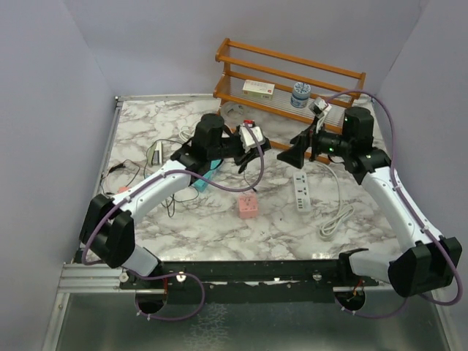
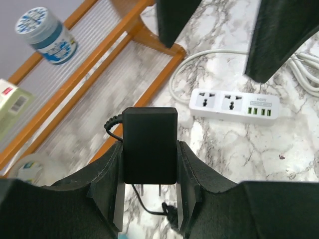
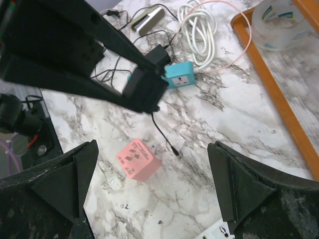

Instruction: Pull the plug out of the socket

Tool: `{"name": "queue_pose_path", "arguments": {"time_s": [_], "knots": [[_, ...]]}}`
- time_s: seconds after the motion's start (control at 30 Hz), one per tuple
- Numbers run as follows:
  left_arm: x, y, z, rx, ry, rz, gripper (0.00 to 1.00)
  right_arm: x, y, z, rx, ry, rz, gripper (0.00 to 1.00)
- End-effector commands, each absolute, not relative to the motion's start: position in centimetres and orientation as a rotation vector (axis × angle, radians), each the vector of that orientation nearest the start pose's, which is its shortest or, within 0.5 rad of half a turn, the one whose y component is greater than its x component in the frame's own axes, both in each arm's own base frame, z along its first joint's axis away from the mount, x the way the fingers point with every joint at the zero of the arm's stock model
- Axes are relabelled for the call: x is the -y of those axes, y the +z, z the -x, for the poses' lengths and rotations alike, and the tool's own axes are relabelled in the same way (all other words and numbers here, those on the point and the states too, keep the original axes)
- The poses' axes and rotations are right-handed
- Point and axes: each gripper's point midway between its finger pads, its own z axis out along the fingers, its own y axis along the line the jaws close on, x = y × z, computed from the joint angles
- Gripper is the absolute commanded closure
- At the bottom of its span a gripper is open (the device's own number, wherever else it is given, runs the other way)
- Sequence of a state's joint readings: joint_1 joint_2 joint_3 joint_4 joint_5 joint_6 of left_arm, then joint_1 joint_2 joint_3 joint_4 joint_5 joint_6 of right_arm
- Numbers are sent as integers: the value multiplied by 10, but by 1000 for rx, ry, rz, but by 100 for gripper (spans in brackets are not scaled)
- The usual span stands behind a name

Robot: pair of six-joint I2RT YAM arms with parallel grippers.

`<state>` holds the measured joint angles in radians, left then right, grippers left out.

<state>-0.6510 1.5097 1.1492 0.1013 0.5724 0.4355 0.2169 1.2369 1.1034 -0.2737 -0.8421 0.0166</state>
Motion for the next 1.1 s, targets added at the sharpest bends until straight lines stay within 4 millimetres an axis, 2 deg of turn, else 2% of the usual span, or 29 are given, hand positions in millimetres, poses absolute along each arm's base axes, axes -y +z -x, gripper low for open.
{"name": "queue_pose_path", "arguments": {"time_s": [0.0, 0.13, 0.3, 0.4, 0.53, 0.67, 0.8, 0.93, 1.07], "knots": [[314, 299, -329, -1317, -575, -1249, 100, -189, 281, -304, -1793, 821, 790, 0], [282, 327, -337, -1407, -521, -1139, 100, -177, 261, -308, -1835, 718, 826, 0], [231, 366, -343, -1499, -382, -976, 100, -163, 207, -309, -2011, 648, 871, 0], [197, 386, -345, -1552, -271, -874, 100, -159, 188, -304, -2030, 624, 940, 0], [152, 398, -344, -1660, -129, -769, 100, -156, 166, -301, -2042, 603, 967, 0], [107, 390, -346, -1782, -4, -690, 100, -157, 148, -296, -2046, 622, 958, 0], [64, 371, -345, -1882, 98, -632, 100, -158, 152, -296, -2037, 627, 972, 0], [24, 336, -353, -1991, 167, -593, 100, -158, 154, -297, -2021, 622, 973, 0], [-8, 286, -364, -2120, 149, -563, 100, -157, 155, -295, -2019, 617, 976, 0]]}}
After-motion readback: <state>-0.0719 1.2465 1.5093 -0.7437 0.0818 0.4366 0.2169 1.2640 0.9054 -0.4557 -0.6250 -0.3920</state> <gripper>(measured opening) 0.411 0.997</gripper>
